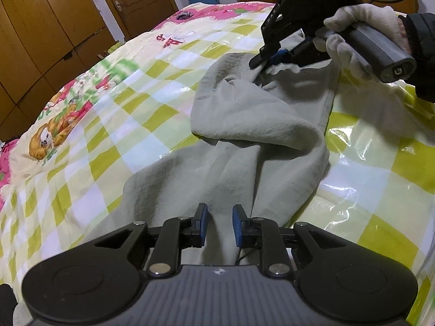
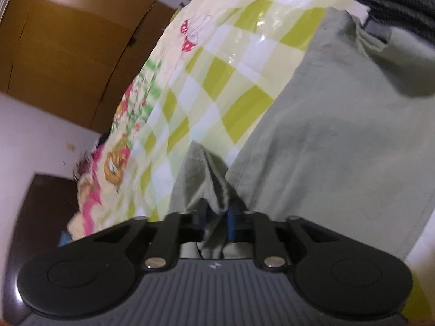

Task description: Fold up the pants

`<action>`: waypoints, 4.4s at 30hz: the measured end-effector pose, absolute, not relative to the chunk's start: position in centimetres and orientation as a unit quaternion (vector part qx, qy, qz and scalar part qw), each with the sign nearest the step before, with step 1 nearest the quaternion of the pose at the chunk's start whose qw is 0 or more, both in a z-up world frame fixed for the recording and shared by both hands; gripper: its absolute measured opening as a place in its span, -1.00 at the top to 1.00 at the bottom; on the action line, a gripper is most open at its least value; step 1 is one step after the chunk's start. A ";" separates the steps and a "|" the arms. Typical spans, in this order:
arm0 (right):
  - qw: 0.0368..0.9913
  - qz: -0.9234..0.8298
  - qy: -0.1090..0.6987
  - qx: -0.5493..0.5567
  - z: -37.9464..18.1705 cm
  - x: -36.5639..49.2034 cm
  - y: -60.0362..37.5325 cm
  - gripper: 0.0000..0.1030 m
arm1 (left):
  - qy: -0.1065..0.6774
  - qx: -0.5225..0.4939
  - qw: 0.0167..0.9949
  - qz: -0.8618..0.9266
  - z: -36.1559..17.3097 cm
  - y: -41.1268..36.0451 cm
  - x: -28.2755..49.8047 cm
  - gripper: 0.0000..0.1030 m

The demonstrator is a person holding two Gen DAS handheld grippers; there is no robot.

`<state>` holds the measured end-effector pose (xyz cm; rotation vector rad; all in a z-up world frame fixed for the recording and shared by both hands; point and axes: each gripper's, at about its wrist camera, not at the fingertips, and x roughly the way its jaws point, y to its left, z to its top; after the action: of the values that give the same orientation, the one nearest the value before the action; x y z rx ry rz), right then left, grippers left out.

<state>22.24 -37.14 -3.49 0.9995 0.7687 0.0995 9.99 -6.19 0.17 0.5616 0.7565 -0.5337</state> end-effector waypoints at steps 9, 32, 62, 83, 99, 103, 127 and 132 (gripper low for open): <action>0.849 0.071 0.294 0.433 2.5 21.1 -40.4 0.90 | 0.354 0.276 0.854 -0.262 0.5 -7.0 10.3 0.29; 0.871 -0.002 0.346 0.350 1.5 13.8 -48.7 0.78 | 0.344 0.311 0.830 -0.309 -0.2 -12.0 9.4 0.19; 0.886 0.157 0.184 0.395 11.0 18.6 -46.4 0.94 | 0.342 0.324 0.831 -0.297 1.2 -12.9 10.4 0.08; 0.892 -0.002 0.300 0.337 0.1 15.5 -48.7 0.93 | 0.353 0.340 0.813 -0.314 -0.6 -14.2 9.7 0.06; 0.899 -0.035 0.289 0.328 0.0 13.5 -48.9 0.34 | 0.357 0.324 0.817 -0.315 -1.0 -13.7 10.0 0.04; 0.906 -0.035 0.301 0.297 -0.1 10.9 -47.7 0.31 | 0.355 0.322 0.818 -0.317 -1.0 -13.5 10.1 0.03; 0.800 -0.072 0.206 0.558 -5.9 11.6 -52.5 0.83 | 0.352 0.303 0.826 -0.319 -1.1 -13.3 9.8 0.00; 0.807 -0.054 0.197 0.554 -5.9 10.1 -51.8 0.13 | 0.351 0.294 0.830 -0.320 -1.1 -12.8 9.7 -0.01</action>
<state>10.15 -51.78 -5.91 1.1849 0.4211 -0.1161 9.72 -12.80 -1.11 0.6238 0.7439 -0.6781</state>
